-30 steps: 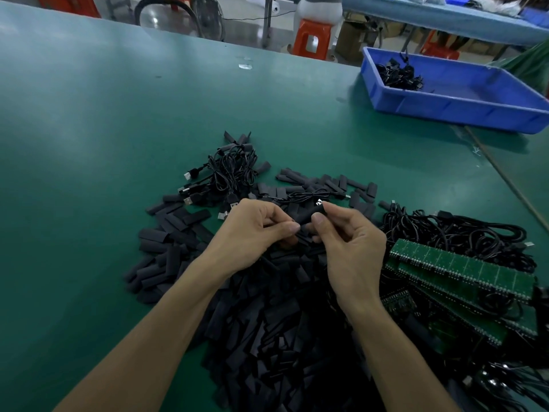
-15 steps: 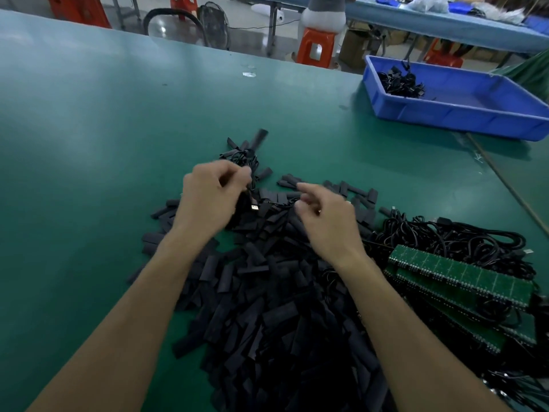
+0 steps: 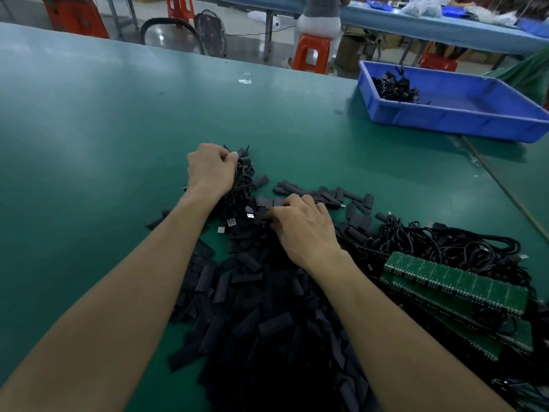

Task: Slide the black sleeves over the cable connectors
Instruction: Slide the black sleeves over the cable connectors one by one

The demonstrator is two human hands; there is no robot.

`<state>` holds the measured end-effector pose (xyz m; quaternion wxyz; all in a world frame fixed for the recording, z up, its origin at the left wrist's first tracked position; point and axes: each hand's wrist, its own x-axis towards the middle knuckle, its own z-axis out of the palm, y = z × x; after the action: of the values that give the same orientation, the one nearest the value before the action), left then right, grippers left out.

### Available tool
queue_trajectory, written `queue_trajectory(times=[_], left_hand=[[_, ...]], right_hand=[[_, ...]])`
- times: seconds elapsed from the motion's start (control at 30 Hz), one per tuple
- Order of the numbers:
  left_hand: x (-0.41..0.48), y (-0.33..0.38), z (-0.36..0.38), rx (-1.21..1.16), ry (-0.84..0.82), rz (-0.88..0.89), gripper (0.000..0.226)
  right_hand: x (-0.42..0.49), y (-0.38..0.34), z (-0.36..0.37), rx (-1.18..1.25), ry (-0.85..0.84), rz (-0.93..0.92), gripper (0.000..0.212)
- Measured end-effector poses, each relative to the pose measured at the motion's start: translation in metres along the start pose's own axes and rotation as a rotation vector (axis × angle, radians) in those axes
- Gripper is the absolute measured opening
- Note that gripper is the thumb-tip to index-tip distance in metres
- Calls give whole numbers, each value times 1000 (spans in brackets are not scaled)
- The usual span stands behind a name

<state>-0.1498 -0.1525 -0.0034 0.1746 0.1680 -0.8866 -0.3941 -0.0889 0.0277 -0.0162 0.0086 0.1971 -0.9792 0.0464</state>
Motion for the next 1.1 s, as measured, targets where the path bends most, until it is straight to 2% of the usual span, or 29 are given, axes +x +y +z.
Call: queue_trajectory(times=[0.1,0.2,0.27,0.37,0.43,0.53,0.6,0.67,0.73,0.87,0.93,1.1], left_hand=[[-10,1,-2,-13,91,132,20],[-35,8,-5,-94,95,267,16],[-58,14,-7,-227,-35,344,18],[-89,22,-9,-388,-294,440,39],[-101,29,-9,-434,-371,488,46],[-109,38,-13,-463,-259,537,41],[-111,40,-18,-512,-203,563,26],[-111,34,-24,-502,-210,586,8],[-108,22,-27,-392,-253,577,10],[-102,0,-31,-56,-398,485,8],[-102,-5,-30,22,-459,418,19],[-101,-7,-26,47,-453,343,16]], right_hand=[[-4,2,-3,116,183,21,28],[-8,8,-17,403,420,105,26],[-11,12,-30,543,536,129,24],[-17,13,-53,775,670,92,20],[-21,10,-67,918,683,31,18],[-28,3,-79,1152,593,-76,19],[-32,0,-79,1265,549,-97,19],[-34,1,-74,1260,551,-53,17],[-36,6,-63,1193,499,35,18],[-40,22,-34,1007,186,186,6],[-41,27,-22,825,101,226,14],[-43,23,-4,376,40,255,30]])
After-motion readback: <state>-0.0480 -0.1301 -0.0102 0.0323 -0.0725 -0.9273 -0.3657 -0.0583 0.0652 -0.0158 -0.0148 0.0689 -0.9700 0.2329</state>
